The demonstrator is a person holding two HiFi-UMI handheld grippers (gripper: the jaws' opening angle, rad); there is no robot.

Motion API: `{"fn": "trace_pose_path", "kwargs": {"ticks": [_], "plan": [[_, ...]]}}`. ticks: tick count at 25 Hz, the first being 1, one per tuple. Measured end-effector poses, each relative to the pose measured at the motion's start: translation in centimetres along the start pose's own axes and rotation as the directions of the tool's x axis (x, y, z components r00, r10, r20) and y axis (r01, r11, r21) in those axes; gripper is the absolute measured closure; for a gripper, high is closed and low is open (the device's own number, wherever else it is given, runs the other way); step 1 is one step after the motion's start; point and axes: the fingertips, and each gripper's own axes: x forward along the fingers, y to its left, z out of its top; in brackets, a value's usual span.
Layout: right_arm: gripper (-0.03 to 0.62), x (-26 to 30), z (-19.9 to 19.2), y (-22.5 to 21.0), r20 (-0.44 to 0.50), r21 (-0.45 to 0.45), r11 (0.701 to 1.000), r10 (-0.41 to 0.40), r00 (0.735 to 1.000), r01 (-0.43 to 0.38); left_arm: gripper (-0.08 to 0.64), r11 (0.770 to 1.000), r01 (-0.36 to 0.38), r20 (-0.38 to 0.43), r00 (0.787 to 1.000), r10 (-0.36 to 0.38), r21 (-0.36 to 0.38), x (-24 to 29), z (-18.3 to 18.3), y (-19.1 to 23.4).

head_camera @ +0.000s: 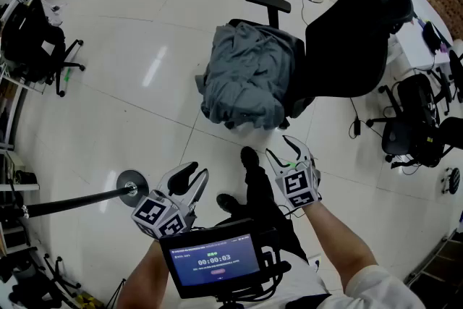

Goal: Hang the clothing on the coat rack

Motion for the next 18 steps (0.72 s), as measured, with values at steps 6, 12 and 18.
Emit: {"fn": "trace_pose_path", "kwargs": {"ticks": [6, 12, 18], "plan": [[0.329, 4.6, -2.8, -0.7, -0.078, -0.011, 1.0, -0.02, 0.997, 0.019, 0.374, 0.999, -0.037, -0.023, 0.999, 0.038, 0.033, 3.0, -0.8, 2.9], [0.261, 8.7, -6.2, -1.0, -0.156, 0.0, 0.999, -0.044, 0.987, 0.044, 0.364, 0.999, -0.021, -0.093, 0.995, 0.024, 0.035, 6.2, -2.4, 4.4], [0.259, 12.9, -10.5, -2.3, -0.262, -0.017, 0.996, -0.088, 0.961, 0.087, 0.364, 1.0, 0.0, -0.144, 0.99, 0.004, 0.027, 8.4, -3.6, 5.3]]}}
